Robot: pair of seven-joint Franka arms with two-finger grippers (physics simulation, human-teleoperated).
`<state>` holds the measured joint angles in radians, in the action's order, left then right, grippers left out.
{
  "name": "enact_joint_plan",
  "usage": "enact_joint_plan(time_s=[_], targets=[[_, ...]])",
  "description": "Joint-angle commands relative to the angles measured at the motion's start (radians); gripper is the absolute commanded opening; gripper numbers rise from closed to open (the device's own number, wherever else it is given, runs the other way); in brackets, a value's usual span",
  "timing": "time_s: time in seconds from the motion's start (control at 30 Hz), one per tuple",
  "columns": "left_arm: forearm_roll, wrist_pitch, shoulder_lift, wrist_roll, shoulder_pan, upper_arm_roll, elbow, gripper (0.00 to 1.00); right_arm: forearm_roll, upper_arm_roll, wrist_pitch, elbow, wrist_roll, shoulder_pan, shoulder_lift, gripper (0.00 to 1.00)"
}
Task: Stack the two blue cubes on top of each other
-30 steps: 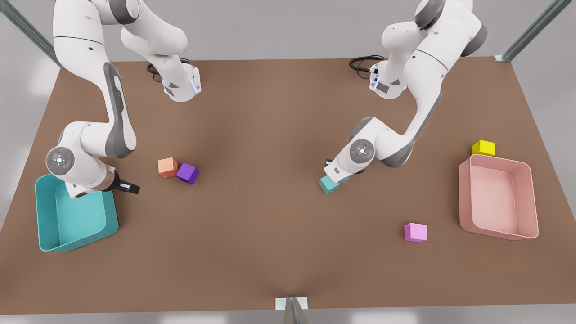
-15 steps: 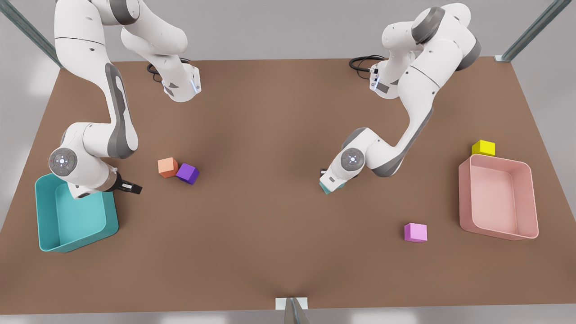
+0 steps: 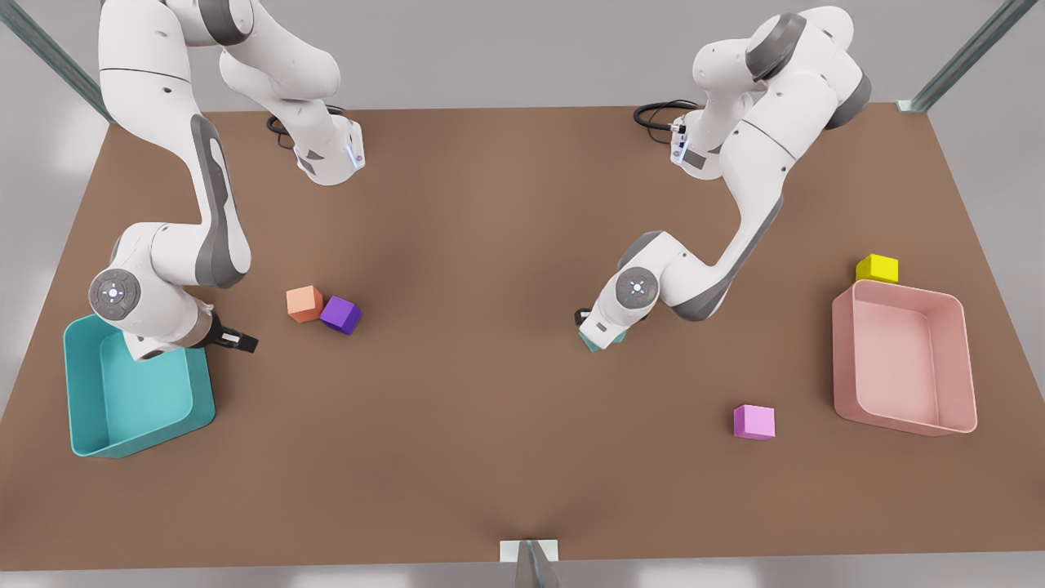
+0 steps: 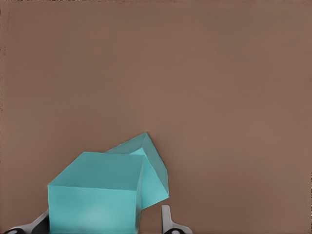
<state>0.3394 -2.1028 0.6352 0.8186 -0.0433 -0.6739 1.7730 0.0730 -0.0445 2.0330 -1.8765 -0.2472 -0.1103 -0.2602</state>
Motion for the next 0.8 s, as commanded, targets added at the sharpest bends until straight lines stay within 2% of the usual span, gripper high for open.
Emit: enact_joint_plan(time_s=[0.0, 0.07, 0.1, 0.17, 0.23, 0.3, 0.37, 0.4, 0.43, 0.47, 0.5, 0.53, 0.57, 0.63, 0.77], targets=[[0.003, 0.009, -0.008, 0.085, -0.001, 0.001, -0.001, 1.0, -0.001, 0.0, 0.001, 0.0, 0.0, 0.0, 0.001, 1.0], [0.029, 0.075, -0.052, 0.085, -0.004, -0.003, -0.017, 1.0, -0.001, 0.0, 0.0, 0.0, 0.0, 0.0, 0.001, 1.0], [0.029, 0.192, -0.071, 0.085, -0.001, -0.018, -0.081, 1.0, -0.001, 0.0, 0.0, 0.0, 0.0, 0.001, 0.001, 1.0], [0.026, 0.53, -0.074, 0.083, -0.004, -0.119, -0.314, 1.0, -0.001, 0.0, -0.002, 0.0, 0.0, 0.0, 0.003, 1.0], [0.027, 0.618, -0.072, 0.076, -0.003, -0.141, -0.444, 1.0, -0.001, 0.0, 0.0, 0.0, 0.0, 0.0, 0.001, 1.0], [0.061, 0.67, -0.075, 0.074, -0.006, -0.142, -0.506, 1.0, -0.001, 0.0, 0.001, 0.0, 0.0, 0.001, -0.001, 1.0], [0.058, 0.807, -0.077, -0.208, -0.064, -0.134, -0.658, 1.0, -0.001, 0.0, 0.001, 0.0, 0.0, 0.001, -0.001, 1.0], [0.053, 0.82, -0.126, -0.34, -0.127, -0.127, -0.655, 1.0, -0.001, 0.0, 0.003, 0.0, 0.0, 0.001, -0.001, 1.0], [0.026, 0.894, -0.187, -0.595, -0.028, 0.073, -0.659, 1.0, -0.001, 0.0, 0.003, 0.0, 0.0, 0.001, -0.001, 1.0], [-0.262, 0.853, -0.284, -0.789, 0.176, 0.528, -0.639, 1.0, -0.001, 0.0, 0.003, 0.0, 0.0, 0.001, -0.001, 1.0], [-0.393, 0.798, -0.348, -0.888, 0.212, 0.671, -0.569, 1.0, -0.001, 0.0, 0.003, 0.0, 0.0, 0.001, -0.001, 1.0], [-0.393, 0.549, -0.498, -0.883, 0.214, 0.671, -0.301, 1.0, -0.001, 0.0, 0.001, 0.0, 0.0, 0.001, -0.001, 1.0], [-0.393, 0.512, -0.519, -0.88, 0.212, 0.674, -0.276, 1.0, -0.002, 0.0, 0.001, 0.0, 0.0, 0.001, -0.001, 1.0], [-0.404, 0.501, -0.473, -0.871, 0.21, 0.674, -0.336, 1.0, -0.002, -0.006, 0.003, 0.0, 0.0, 0.001, -0.002, 1.0], [-0.404, 0.512, -0.468, -0.872, 0.212, 0.674, -0.348, 1.0, -0.002, -0.008, 0.006, 0.0, -0.001, 0.001, -0.007, 1.0]])
